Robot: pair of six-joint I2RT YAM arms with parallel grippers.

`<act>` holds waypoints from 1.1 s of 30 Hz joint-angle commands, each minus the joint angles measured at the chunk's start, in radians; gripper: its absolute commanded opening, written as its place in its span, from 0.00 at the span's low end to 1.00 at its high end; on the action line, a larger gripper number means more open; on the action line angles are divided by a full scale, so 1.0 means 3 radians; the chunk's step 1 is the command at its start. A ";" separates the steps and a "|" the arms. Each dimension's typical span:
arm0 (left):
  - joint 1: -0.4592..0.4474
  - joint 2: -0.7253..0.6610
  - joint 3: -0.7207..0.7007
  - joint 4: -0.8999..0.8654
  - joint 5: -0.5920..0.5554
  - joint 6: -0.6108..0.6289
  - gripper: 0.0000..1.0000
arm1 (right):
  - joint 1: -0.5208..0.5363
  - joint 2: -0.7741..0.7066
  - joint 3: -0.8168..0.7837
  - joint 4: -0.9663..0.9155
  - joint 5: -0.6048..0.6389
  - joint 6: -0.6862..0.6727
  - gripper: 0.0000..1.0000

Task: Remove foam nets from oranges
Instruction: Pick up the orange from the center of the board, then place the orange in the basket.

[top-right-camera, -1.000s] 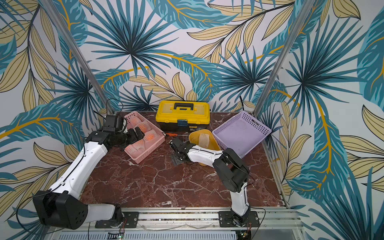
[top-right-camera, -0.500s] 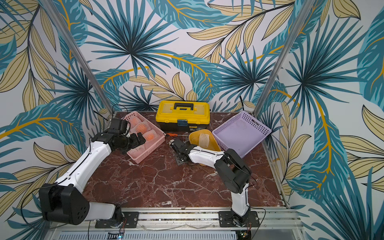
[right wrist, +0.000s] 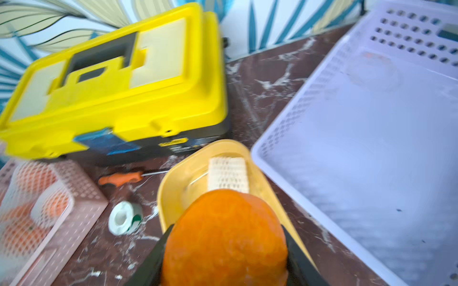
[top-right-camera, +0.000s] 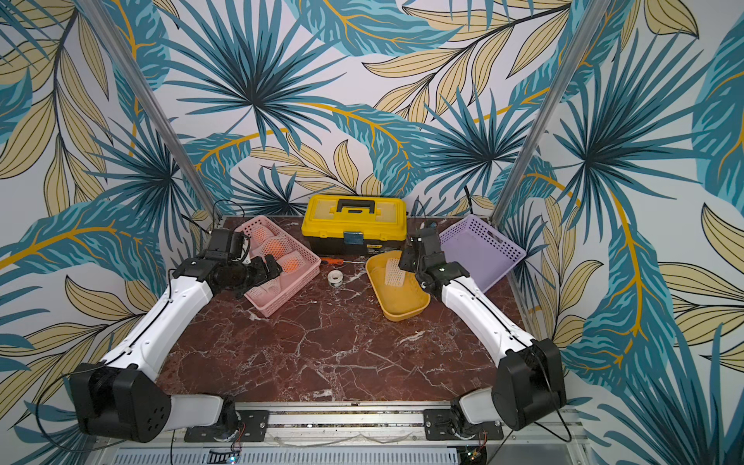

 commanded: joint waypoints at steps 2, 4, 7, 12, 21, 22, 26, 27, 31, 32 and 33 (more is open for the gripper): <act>0.0028 -0.0107 -0.0056 0.0060 0.0076 0.0036 0.99 | -0.0457 0.0341 0.0049 -0.0042 -0.0096 0.0206 0.57; 0.0028 -0.0117 -0.0064 0.0060 0.0094 0.0031 1.00 | -0.0638 0.0570 0.0142 -0.0007 -0.0116 0.0213 0.57; 0.0028 -0.0128 -0.0063 0.0064 0.0111 0.0034 0.99 | -0.0812 0.0949 0.0355 -0.0029 -0.0116 0.0176 0.58; 0.0028 -0.0153 -0.0061 0.0064 0.0093 0.0049 0.99 | -0.0933 0.1427 0.0655 -0.0090 -0.0245 0.0163 0.65; 0.0049 -0.0128 -0.0067 0.0068 0.0087 0.0067 0.99 | -0.0987 0.1444 0.0762 -0.0113 -0.0402 0.0113 0.91; 0.0049 -0.0124 -0.0069 0.0068 0.0086 0.0072 1.00 | -0.0987 0.1363 0.0730 -0.0117 -0.0406 0.0136 0.91; 0.0061 -0.0113 -0.0072 0.0087 0.0073 0.0105 1.00 | -0.0987 0.0761 0.0296 0.0227 -0.0500 0.0279 0.92; 0.0064 -0.0108 -0.0070 0.0089 0.0073 0.0117 1.00 | -0.0987 0.0580 0.0159 0.0317 -0.0532 0.0325 0.92; 0.0074 -0.0037 -0.0052 0.0104 0.0100 0.0161 1.00 | -0.0965 -0.0226 -0.0541 0.1041 -0.0726 0.0620 0.91; 0.0074 -0.0006 -0.0047 0.0104 0.0120 0.0173 0.99 | -0.0945 -0.0384 -0.0684 0.1178 -0.0778 0.0670 0.92; 0.0074 0.0034 -0.0037 0.0099 0.0144 0.0186 0.99 | -0.0907 -0.0550 -0.0841 0.1382 -0.0891 0.0705 0.91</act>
